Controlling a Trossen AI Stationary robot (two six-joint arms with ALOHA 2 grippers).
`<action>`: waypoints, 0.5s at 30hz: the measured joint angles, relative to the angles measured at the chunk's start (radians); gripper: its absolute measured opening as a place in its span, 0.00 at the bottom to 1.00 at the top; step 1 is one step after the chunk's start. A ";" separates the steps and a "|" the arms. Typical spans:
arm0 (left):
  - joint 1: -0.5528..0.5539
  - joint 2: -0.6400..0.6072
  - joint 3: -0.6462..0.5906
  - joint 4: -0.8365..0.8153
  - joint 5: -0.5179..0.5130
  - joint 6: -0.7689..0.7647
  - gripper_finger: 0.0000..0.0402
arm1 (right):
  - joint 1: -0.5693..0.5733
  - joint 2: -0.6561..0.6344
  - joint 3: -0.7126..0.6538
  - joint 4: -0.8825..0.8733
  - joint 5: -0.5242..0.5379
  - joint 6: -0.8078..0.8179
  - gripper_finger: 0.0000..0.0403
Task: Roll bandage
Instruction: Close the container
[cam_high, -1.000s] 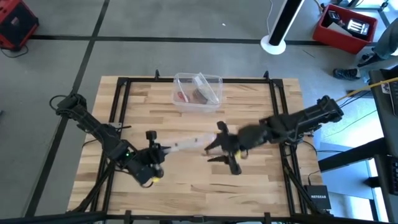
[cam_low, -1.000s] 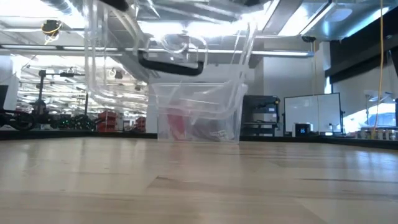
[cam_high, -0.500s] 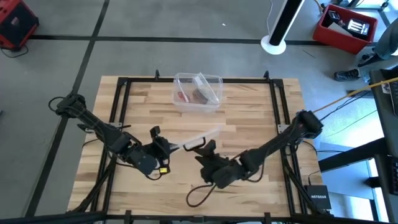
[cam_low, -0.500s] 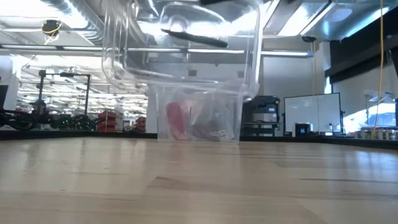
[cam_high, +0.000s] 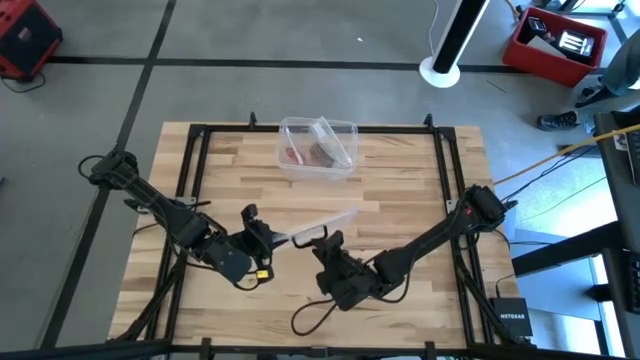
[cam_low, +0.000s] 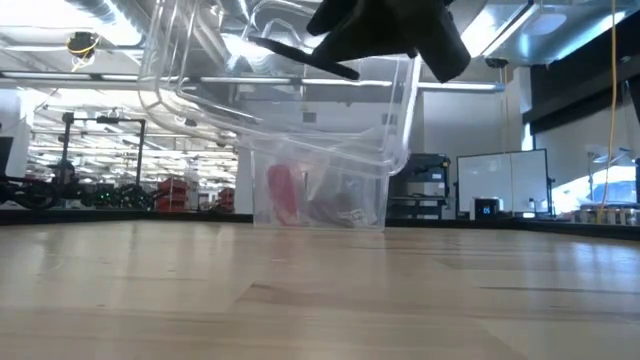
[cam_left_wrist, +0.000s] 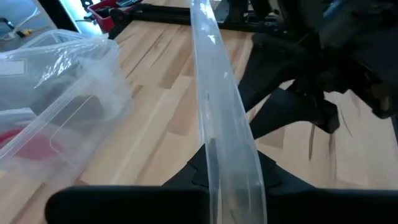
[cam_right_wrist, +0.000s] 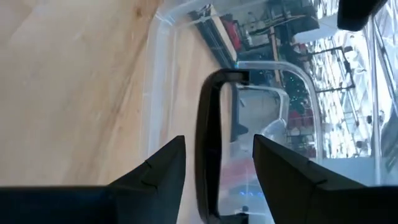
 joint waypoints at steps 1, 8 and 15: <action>0.000 0.000 0.000 0.000 0.000 -0.003 0.08 | 0.000 0.000 0.000 0.000 -0.012 0.004 0.47; -0.010 0.000 0.000 0.035 0.004 0.015 0.07 | -0.014 0.000 0.000 -0.001 0.073 0.009 0.47; -0.012 0.000 0.000 0.064 0.010 0.037 0.09 | -0.015 0.000 0.000 0.016 -0.053 0.013 0.38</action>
